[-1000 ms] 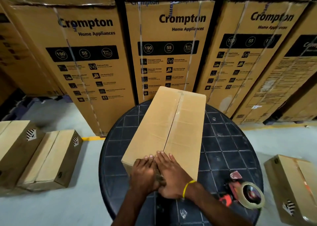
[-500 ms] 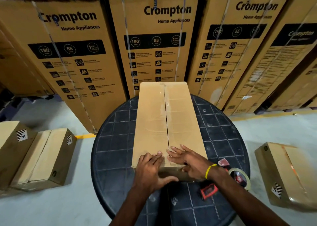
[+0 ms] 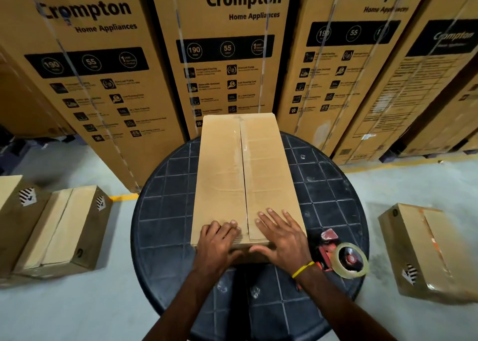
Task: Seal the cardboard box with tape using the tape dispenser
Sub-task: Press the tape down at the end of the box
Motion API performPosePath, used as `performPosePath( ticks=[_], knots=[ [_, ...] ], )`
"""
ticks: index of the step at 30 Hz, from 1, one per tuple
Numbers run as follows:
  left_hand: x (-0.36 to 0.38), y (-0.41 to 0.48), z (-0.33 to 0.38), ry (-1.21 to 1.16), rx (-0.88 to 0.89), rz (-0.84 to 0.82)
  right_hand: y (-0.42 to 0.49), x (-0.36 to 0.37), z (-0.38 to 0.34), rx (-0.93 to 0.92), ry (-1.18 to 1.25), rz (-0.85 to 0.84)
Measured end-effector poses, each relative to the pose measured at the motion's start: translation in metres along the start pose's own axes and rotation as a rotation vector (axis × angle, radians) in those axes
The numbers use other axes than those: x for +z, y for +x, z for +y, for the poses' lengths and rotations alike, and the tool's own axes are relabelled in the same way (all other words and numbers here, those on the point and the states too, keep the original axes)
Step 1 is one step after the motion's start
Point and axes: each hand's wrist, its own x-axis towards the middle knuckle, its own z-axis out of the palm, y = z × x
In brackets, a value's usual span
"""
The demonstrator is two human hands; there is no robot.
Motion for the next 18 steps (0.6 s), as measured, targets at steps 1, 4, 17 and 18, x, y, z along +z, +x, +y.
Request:
performPosePath(
  ticks=[1,4,17,18],
  knots=[
    [-0.002,-0.001,-0.001,-0.005,0.006,-0.013,-0.001,0.000,0.003,-0.029,-0.022,-0.031],
    [-0.005,-0.002,-0.001,-0.045,-0.016,-0.008,-0.005,-0.007,0.011,-0.110,-0.119,-0.180],
    [-0.018,0.002,0.001,-0.032,-0.029,-0.097,0.000,0.005,0.002,0.021,-0.022,0.051],
    [-0.023,0.008,0.007,-0.060,-0.069,-0.078,0.000,0.002,0.003,0.006,-0.036,-0.006]
  ],
)
